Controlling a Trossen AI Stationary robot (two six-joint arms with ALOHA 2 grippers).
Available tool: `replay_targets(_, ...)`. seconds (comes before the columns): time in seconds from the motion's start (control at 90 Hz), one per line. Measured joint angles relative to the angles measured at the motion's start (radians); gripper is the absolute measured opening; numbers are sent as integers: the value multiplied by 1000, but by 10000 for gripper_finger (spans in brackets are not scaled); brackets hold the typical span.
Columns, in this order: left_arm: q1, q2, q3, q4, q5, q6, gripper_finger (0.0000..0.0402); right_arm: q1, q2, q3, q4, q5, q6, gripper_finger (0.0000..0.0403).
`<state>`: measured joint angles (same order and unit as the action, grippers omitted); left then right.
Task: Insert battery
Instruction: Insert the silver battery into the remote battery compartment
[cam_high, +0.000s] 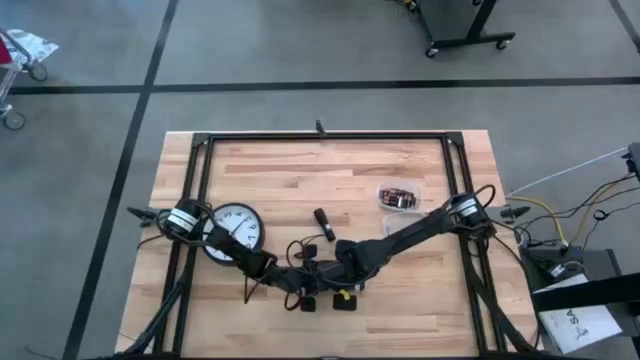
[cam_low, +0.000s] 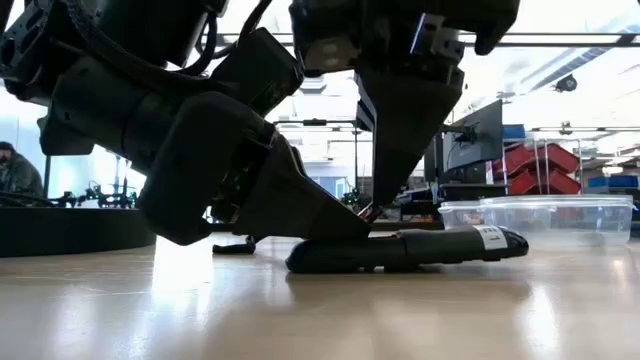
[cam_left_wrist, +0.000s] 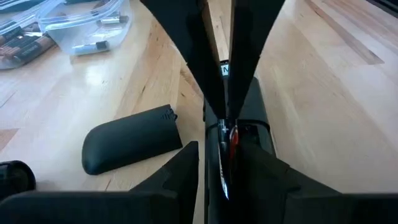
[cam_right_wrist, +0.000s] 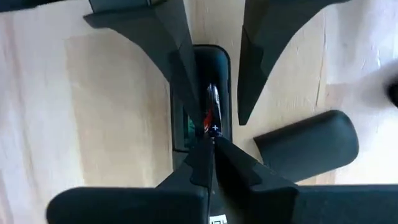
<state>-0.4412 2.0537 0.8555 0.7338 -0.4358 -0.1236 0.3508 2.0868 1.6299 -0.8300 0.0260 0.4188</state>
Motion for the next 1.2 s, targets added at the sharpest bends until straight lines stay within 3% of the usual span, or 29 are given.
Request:
replay_targets(0.656,-1,1,-5,60,2,11,97,1,43,-1,7,-30,-28,0)
replay_targets(1.2,1,-24,-12,39,13,17,97,-1,44,-7,-5,-24,148,0)
